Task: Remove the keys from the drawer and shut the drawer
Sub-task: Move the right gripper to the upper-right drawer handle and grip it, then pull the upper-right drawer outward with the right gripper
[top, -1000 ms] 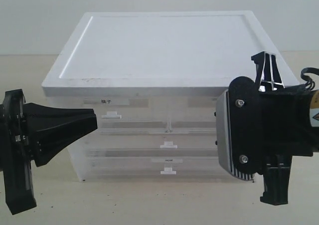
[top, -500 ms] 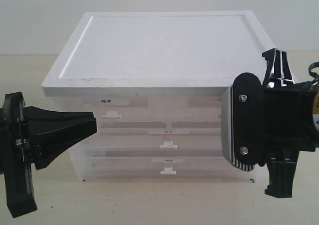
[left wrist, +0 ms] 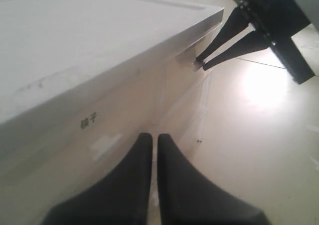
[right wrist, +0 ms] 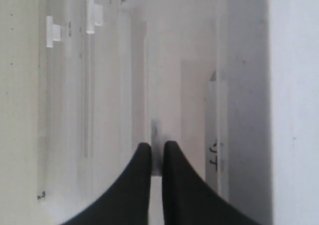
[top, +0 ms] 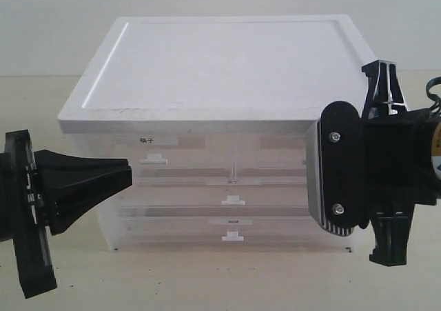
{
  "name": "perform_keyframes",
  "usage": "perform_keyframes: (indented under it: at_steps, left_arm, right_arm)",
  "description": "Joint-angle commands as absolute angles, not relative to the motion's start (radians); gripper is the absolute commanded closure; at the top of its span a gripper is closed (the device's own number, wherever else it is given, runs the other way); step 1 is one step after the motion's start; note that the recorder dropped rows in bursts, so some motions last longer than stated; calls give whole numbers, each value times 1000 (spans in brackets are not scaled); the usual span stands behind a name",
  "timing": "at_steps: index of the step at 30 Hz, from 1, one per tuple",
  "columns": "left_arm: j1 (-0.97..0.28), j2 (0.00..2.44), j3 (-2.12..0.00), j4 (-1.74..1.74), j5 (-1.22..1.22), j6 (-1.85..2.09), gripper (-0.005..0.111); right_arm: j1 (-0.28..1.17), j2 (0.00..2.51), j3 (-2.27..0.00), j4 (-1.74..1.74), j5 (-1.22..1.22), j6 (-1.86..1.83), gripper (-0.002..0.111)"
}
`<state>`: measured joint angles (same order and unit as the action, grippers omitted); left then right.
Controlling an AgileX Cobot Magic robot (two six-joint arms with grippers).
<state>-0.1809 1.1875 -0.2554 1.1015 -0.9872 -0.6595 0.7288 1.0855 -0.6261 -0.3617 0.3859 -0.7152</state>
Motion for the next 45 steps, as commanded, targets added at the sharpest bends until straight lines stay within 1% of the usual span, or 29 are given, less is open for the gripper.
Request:
perform_keyframes:
  at_steps: [1, 5, 10, 12, 14, 15, 16, 17, 18, 19, 21, 25, 29, 35, 45]
  left_arm:
    - [-187, 1246, -251, 1079, -974, -620, 102]
    - [-187, 1315, -251, 1047, -987, -587, 102]
    - [-187, 1338, -251, 1036, -1027, -544, 102]
    - [-187, 1338, -251, 1036, -1029, -544, 102]
    - [-187, 1338, -251, 1036, -1029, -544, 102]
    - [-187, 1338, -251, 1036, -1029, -544, 102]
    - [-187, 1338, -251, 1036, -1029, -544, 102]
    - [-187, 1338, -251, 1036, -1029, -544, 102]
    - [-187, 1338, -251, 1036, -1031, -544, 102]
    - [-187, 1338, -251, 1036, -1031, -544, 102]
    - [-187, 1338, -251, 1036, -1031, -544, 102]
    - [-187, 1338, -251, 1036, -1031, -542, 102]
    - [-187, 1338, -251, 1036, -1031, -542, 102]
    - [-187, 1338, -251, 1029, -1031, -536, 102]
    - [-187, 1338, -251, 1029, -1031, -536, 102]
  right_arm:
    - [730, 1070, -617, -362, 480, -708, 108]
    - [773, 1016, -617, -360, 527, -696, 108]
    - [840, 986, -617, -369, 607, -627, 108]
    - [859, 986, -617, -377, 601, -626, 108]
    - [860, 986, -617, -382, 542, -617, 108]
    - [860, 986, -617, -396, 521, -599, 105]
    - [858, 988, -617, -453, 521, -538, 91]
    - [858, 988, -617, -485, 526, -502, 81]
    - [858, 988, -617, -550, 528, -421, 68]
    - [858, 988, -617, -595, 528, -379, 68]
    - [858, 996, -617, -644, 517, -346, 72]
    - [858, 1060, -580, -685, 476, -341, 72]
    - [858, 1069, -580, -867, 444, -151, 72]
    - [858, 1069, -580, -873, 393, -121, 72]
    - [858, 1100, -580, -888, 421, -82, 72]
